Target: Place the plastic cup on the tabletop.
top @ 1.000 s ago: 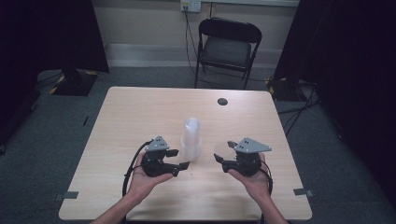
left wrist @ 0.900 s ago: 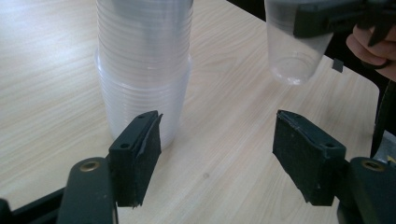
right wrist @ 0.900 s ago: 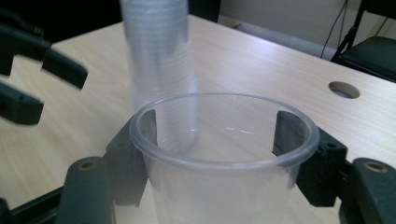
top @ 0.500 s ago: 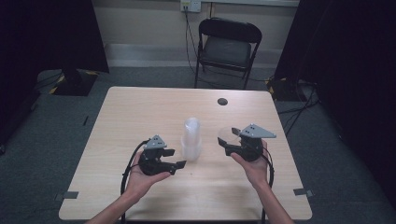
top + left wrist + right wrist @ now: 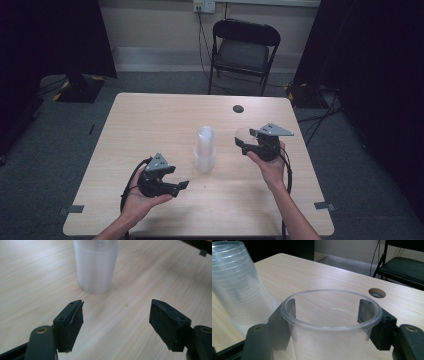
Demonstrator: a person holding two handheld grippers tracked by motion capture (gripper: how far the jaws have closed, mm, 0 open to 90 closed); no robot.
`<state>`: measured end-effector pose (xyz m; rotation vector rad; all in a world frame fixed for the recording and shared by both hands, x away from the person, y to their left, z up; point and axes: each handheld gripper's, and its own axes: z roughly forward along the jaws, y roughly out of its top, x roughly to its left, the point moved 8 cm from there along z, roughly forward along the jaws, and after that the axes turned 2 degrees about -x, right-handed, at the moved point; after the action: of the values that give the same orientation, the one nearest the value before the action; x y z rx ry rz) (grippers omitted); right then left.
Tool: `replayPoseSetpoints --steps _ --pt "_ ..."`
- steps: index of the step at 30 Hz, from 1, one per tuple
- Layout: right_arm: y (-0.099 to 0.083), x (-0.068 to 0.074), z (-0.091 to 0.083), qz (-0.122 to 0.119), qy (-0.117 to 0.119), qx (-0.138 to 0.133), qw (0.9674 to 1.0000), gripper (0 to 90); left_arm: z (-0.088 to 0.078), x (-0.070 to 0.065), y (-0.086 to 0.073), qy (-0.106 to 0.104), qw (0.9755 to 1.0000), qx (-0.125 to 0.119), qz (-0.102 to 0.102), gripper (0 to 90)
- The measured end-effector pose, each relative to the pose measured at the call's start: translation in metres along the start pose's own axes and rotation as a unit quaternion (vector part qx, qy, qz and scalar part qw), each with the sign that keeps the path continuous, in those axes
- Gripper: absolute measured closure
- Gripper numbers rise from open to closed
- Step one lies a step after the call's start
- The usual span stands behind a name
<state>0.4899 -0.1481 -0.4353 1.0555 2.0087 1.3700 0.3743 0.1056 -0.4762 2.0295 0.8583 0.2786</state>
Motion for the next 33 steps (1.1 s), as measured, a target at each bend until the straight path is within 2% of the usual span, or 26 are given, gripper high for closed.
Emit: replayPoseSetpoints --steps 3,4,5,8,12,17,19,22,26,28,33 --pt "0.002 -0.005 0.008 0.006 -0.005 0.001 1.0000 30.8 0.002 -0.001 -0.007 -0.005 1.0000 -0.001 -0.007 26.2" --pt "0.002 -0.007 0.010 0.007 -0.006 0.001 1.0000 30.8 0.002 -0.001 -0.009 -0.005 1.0000 0.000 -0.004 26.2" --pt "0.001 -0.009 0.013 0.008 -0.009 0.002 0.9999 30.8 0.001 0.001 -0.010 -0.002 1.0000 0.000 0.007 26.2" --pt "-0.003 -0.013 0.024 0.015 -0.015 0.009 0.9997 30.6 -0.001 0.002 -0.010 -0.001 1.0000 -0.006 0.000 24.2" --pt "-0.012 -0.014 0.039 0.024 -0.012 0.019 0.9995 30.3 -0.001 0.005 -0.011 -0.001 0.9999 -0.009 -0.008 21.6" --pt "-0.017 -0.018 0.053 0.033 -0.010 0.010 0.9994 30.2 0.002 0.011 -0.016 0.001 0.9998 0.003 -0.018 19.6" --pt "-0.020 -0.022 0.059 0.032 -0.019 0.012 0.9993 30.2 0.002 0.011 -0.019 0.001 0.9997 0.017 -0.020 19.6" --pt "-0.024 -0.029 0.068 0.038 -0.029 0.018 0.9987 29.9 0.002 0.010 -0.020 0.003 0.9997 0.018 -0.017 20.1" --pt "-0.030 -0.036 0.075 0.050 -0.040 0.025 0.9976 28.5 0.001 0.010 -0.021 0.004 0.9997 0.018 -0.016 21.7" --pt "-0.033 -0.036 0.076 0.059 -0.036 0.027 0.9972 28.1 0.001 0.011 -0.022 0.004 0.9996 0.018 -0.019 21.9" --pt "-0.037 -0.034 0.071 0.050 -0.035 0.029 0.9977 28.4 0.001 0.013 -0.024 0.006 0.9995 0.020 -0.022 22.0"
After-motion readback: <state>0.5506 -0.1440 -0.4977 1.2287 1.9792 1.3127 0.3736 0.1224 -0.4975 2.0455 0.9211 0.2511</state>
